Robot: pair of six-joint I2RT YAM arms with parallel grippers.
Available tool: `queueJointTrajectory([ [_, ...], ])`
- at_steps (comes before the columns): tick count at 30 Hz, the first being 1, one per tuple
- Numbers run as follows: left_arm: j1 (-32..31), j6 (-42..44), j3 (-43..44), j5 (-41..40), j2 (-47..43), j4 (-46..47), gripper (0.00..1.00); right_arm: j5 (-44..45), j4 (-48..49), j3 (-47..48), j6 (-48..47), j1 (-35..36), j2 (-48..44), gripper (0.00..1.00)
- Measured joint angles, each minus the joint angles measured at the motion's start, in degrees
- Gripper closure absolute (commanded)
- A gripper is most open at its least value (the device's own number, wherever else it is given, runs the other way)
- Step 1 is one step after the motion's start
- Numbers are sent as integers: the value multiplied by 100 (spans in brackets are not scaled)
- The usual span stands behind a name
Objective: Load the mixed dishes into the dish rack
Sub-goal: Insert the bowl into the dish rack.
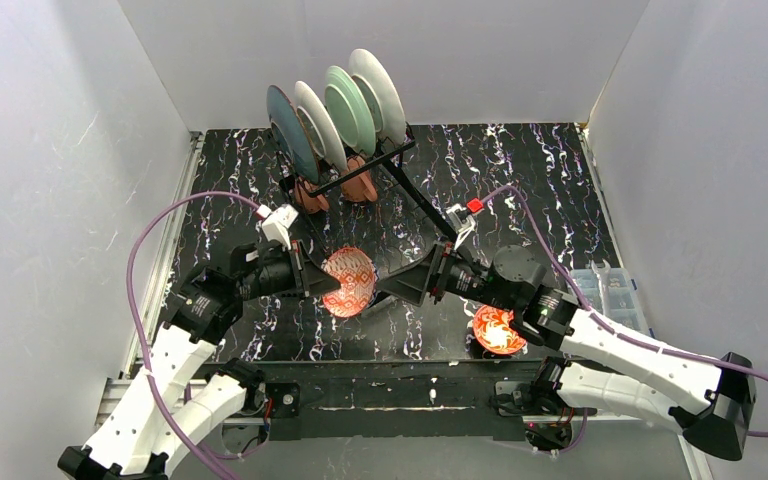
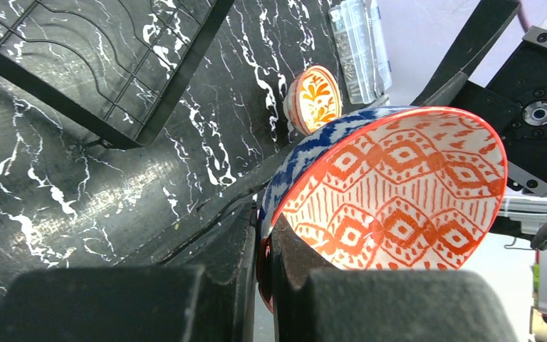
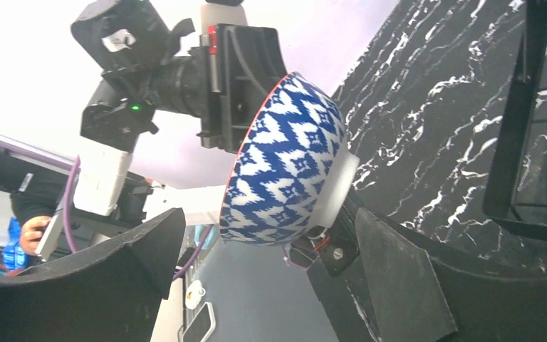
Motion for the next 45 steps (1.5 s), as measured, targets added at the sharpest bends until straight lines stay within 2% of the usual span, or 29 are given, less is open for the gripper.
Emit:
queueJointTrajectory([
  [18,426,-461,-245,905,-2,754,100,-136,1322,-612,758,-2,116,2],
  [31,476,-533,-319,962,-24,874,100,-278,1976,-645,1034,-2,319,2],
  [45,476,-540,-404,968,-26,986,100,-319,2243,-664,1169,0,485,2],
])
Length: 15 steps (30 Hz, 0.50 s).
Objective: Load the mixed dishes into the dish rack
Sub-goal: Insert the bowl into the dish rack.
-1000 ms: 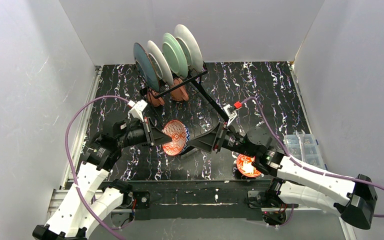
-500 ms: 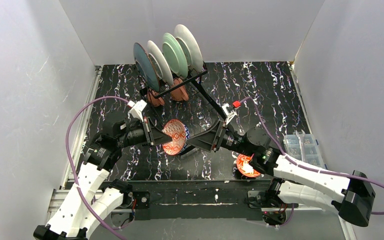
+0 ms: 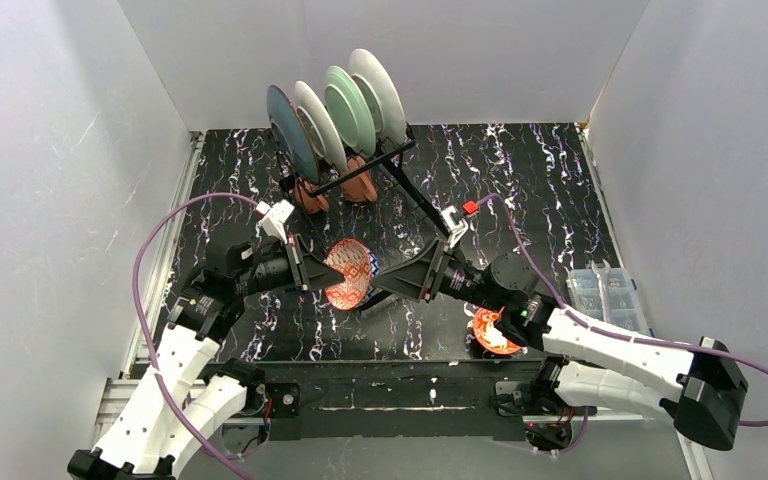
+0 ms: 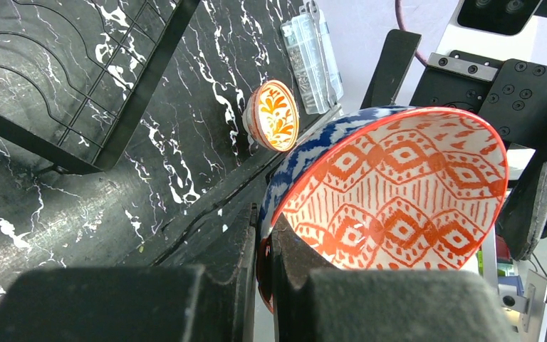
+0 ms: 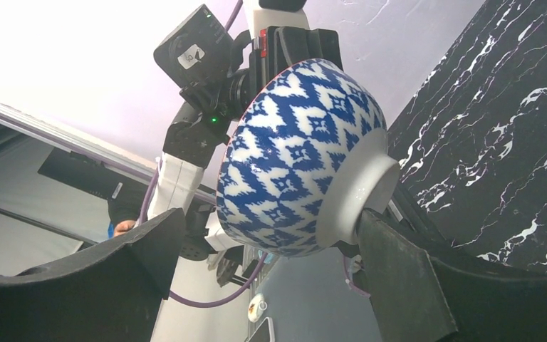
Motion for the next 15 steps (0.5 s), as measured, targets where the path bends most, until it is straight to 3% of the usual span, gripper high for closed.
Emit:
queueJointTrajectory([
  [15,0,426,83,-444,-31,-531,100,181,-7,0,-9,140,354,10],
])
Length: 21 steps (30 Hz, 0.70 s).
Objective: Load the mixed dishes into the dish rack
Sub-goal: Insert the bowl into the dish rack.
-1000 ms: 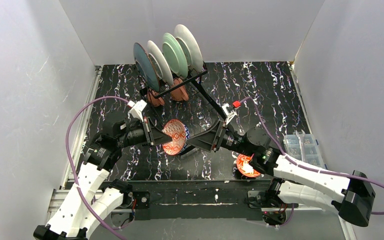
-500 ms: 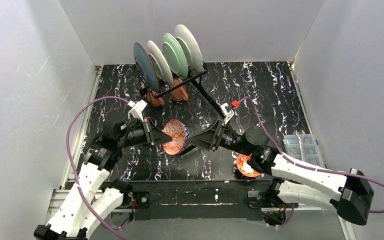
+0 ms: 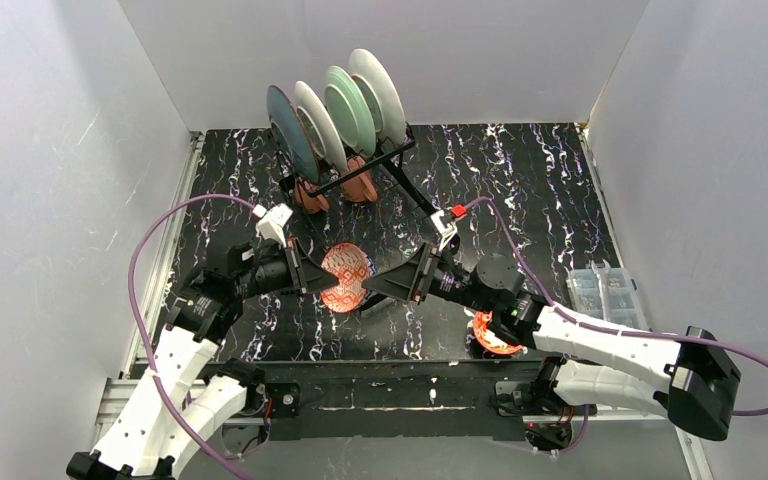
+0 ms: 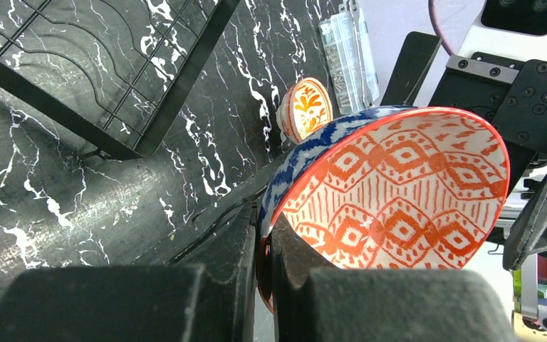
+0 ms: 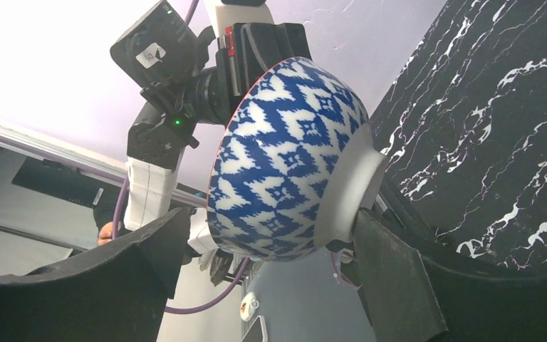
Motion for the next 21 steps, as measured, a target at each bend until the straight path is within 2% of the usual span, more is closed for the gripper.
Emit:
queueJointTrajectory([
  [8,0,70,4,-96,-13,-79,100,192,-50,4,9,66,105,22],
  [10,0,68,4,-133,-15,-76,100,229,-35,7,17,66,138,34],
  [14,0,63,4,-155,-13,-74,100,308,-31,7,7,90,138,50],
  [15,0,61,4,-155,-13,-72,93,317,-31,7,4,94,138,53],
  [18,0,55,4,-170,-13,-74,88,341,-48,7,-20,96,129,56],
  [21,-2,66,4,-173,-2,-81,77,396,-146,11,-96,122,74,58],
])
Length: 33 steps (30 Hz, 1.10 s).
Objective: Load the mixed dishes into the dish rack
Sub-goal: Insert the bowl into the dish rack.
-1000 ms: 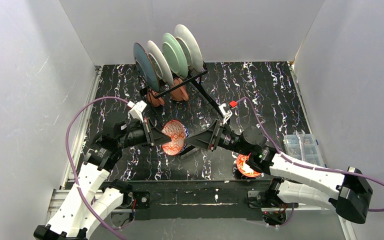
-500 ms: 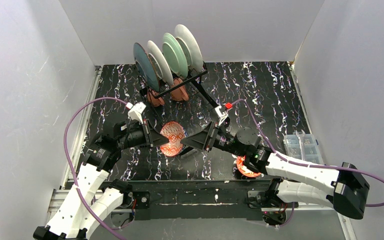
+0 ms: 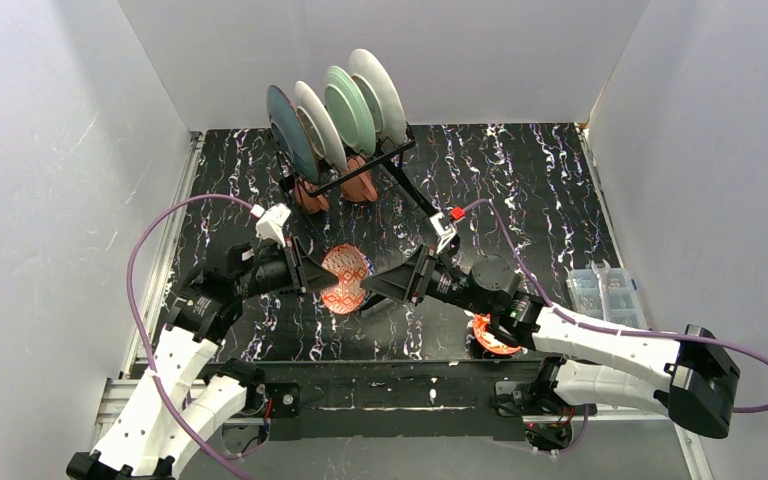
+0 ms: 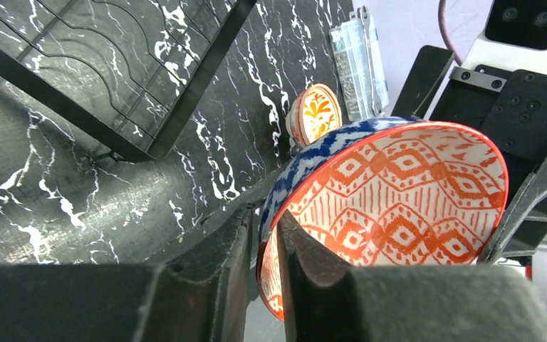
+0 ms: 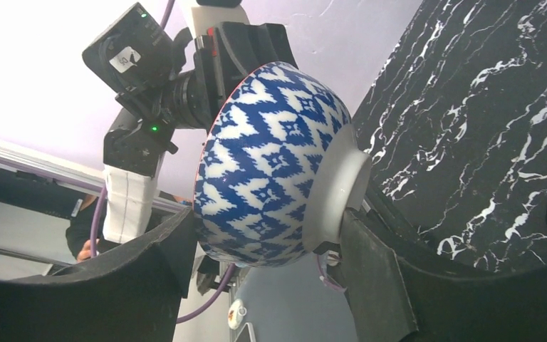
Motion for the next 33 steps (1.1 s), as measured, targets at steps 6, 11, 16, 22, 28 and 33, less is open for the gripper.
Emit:
queueJointTrajectory([
  [6,2,46,0,-109,0,-17,58,107,-459,136,-267,11,-66,60],
  [11,2,201,39,-262,0,-247,48,254,-1047,450,-673,11,-94,62],
  [16,2,463,262,-584,-9,-592,43,450,-1792,953,-1143,0,-96,64],
  [22,2,713,444,-861,-76,-863,42,656,-2798,1738,-1759,-90,48,64],
  [28,2,852,444,-977,-190,-1082,48,767,-3836,2465,-2459,-286,391,66],
  [33,2,944,367,-977,-256,-1176,50,769,-4675,2933,-3064,-590,693,67],
])
